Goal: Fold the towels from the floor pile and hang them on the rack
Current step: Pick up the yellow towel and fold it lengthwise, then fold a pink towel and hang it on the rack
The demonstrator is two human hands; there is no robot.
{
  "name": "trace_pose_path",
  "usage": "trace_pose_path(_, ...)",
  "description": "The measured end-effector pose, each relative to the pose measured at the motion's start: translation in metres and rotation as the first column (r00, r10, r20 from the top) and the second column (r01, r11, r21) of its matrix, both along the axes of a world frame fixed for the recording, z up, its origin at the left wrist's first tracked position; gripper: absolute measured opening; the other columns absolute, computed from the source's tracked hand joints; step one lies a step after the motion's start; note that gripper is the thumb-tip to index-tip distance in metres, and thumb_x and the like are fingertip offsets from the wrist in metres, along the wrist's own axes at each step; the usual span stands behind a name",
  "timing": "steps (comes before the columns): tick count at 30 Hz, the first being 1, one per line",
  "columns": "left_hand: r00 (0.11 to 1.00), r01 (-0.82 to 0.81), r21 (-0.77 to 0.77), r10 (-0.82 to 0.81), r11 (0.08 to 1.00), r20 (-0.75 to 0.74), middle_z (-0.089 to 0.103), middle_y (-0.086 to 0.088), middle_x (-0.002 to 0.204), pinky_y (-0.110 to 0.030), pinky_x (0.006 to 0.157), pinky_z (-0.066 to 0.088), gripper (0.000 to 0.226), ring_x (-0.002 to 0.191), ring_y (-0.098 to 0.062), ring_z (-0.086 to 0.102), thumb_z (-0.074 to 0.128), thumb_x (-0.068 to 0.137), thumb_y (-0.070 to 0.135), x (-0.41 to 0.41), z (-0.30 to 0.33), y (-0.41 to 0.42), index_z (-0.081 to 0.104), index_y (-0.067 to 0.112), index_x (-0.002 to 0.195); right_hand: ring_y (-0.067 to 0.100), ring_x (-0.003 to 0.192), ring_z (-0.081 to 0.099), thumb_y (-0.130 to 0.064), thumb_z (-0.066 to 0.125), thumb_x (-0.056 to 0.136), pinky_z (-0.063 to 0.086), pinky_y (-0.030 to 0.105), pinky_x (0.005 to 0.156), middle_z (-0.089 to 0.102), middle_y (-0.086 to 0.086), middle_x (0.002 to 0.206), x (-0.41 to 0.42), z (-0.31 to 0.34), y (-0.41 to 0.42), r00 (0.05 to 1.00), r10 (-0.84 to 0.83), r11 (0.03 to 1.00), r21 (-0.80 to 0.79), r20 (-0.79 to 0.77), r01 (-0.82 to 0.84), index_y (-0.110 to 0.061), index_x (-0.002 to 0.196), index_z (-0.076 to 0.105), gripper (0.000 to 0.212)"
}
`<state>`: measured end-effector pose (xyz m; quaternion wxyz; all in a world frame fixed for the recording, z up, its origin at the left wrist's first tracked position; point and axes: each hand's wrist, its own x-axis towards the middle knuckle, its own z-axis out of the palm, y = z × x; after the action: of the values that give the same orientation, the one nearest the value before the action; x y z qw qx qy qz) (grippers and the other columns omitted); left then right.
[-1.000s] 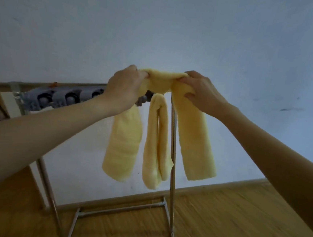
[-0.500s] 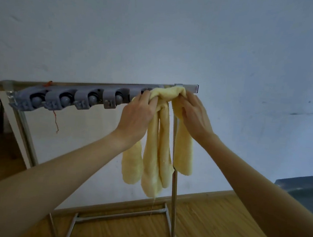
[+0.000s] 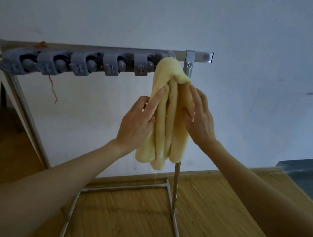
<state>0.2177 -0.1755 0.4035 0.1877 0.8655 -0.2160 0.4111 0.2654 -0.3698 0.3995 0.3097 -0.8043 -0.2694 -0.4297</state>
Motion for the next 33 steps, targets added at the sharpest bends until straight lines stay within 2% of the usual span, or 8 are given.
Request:
trace_pose_path(2, 0.993, 0.001, -0.183, -0.022, 0.983, -0.114, 0.052, -0.006, 0.116, -0.02, 0.072, 0.046, 0.074, 0.09, -0.011, 0.054, 0.057, 0.094, 0.025, -0.001, -0.017, -0.001, 0.005, 0.032, 0.147, 0.022, 0.096, 0.061, -0.015, 0.054, 0.093, 0.054, 0.037, 0.071, 0.041, 0.005, 0.14, -0.004, -0.017, 0.003, 0.986, -0.001, 0.993, 0.113, -0.165, 0.02, -0.031, 0.147, 0.009, 0.073)
trace_pose_path(5, 0.964, -0.127, -0.308, 0.044, 0.943, -0.263, 0.057, -0.005, 0.117, -0.031, 0.079, 0.052, 0.072, 0.097, -0.018, 0.059, 0.066, 0.085, 0.035, 0.005, -0.048, 0.001, 0.027, 0.015, 0.142, 0.013, 0.1, 0.056, -0.025, 0.058, 0.088, 0.05, 0.034, 0.078, 0.05, -0.001, 0.133, -0.004, -0.047, 0.006, 0.898, -0.015, 0.982, 0.163, -0.441, 0.097, -0.023, 0.145, 0.022, 0.067)
trace_pose_path(8, 0.888, -0.199, -0.333, 0.025, 0.922, -0.46, 0.064, -0.005, 0.104, -0.035, 0.071, 0.052, 0.045, 0.09, -0.023, 0.063, 0.065, 0.08, 0.036, 0.014, -0.072, 0.008, 0.055, 0.01, 0.115, 0.017, 0.091, 0.058, -0.02, 0.059, 0.084, 0.052, 0.037, 0.077, 0.059, -0.002, 0.103, 0.001, -0.079, 0.004, 0.823, -0.044, 0.983, 0.122, -0.567, 0.136, -0.014, 0.114, 0.048, 0.032)
trace_pose_path(11, 0.877, -0.289, -0.337, 0.107, 0.896, -0.468, 0.062, -0.007, 0.09, -0.034, 0.061, 0.045, 0.023, 0.078, -0.024, 0.06, 0.062, 0.084, 0.025, 0.02, -0.081, 0.016, 0.055, 0.006, 0.096, 0.018, 0.072, 0.048, -0.002, 0.049, 0.084, 0.044, 0.036, 0.064, 0.051, 0.003, 0.083, 0.007, -0.101, -0.003, 0.819, -0.147, 0.96, 0.12, -0.554, 0.254, -0.01, 0.084, 0.045, 0.009)
trace_pose_path(15, 0.898, -0.363, -0.262, 0.261, 0.894, -0.353, 0.051, -0.015, 0.092, -0.033, 0.061, 0.034, 0.014, 0.072, -0.026, 0.049, 0.056, 0.085, 0.005, 0.026, -0.089, 0.021, 0.05, 0.001, 0.097, 0.02, 0.08, 0.044, 0.009, 0.044, 0.081, 0.041, 0.033, 0.068, 0.047, 0.007, 0.094, 0.014, -0.111, -0.009, 0.834, -0.306, 0.916, 0.096, -0.459, 0.389, -0.006, 0.091, 0.049, 0.018)
trace_pose_path(24, 0.854, -0.001, -0.024, -0.012, 1.0, -0.519, 0.055, -0.013, 0.113, -0.03, 0.082, 0.039, 0.026, 0.102, -0.028, 0.05, 0.052, 0.091, 0.007, 0.012, -0.14, 0.006, 0.051, 0.006, 0.117, 0.027, 0.079, 0.053, 0.0, 0.047, 0.084, 0.049, 0.044, 0.069, 0.058, 0.011, 0.083, -0.002, -0.145, 0.005, 0.87, -0.102, 0.994, -0.084, -0.483, 0.07, -0.003, 0.081, 0.048, 0.005)
trace_pose_path(29, 0.747, -0.076, 0.001, 0.057, 0.997, -0.663, 0.046, -0.013, 0.136, -0.035, 0.095, 0.039, 0.057, 0.123, -0.029, 0.043, 0.054, 0.089, 0.008, -0.002, -0.176, 0.021, 0.034, 0.012, 0.143, 0.024, 0.103, 0.055, -0.009, 0.052, 0.087, 0.052, 0.044, 0.084, 0.061, 0.007, 0.11, -0.02, -0.195, 0.014, 0.766, -0.153, 0.988, -0.099, -0.624, 0.117, -0.007, 0.111, 0.055, 0.025)
trace_pose_path(33, 0.596, -0.171, 0.033, 0.131, 0.985, -0.792, 0.041, -0.014, 0.143, -0.037, 0.104, 0.038, 0.064, 0.13, -0.029, 0.04, 0.054, 0.088, 0.009, -0.03, -0.23, 0.052, 0.028, 0.012, 0.147, 0.025, 0.115, 0.054, -0.009, 0.053, 0.086, 0.048, 0.04, 0.093, 0.058, 0.01, 0.124, -0.058, -0.262, 0.031, 0.547, -0.21, 0.976, -0.211, -0.811, 0.061, -0.007, 0.128, 0.049, 0.041)
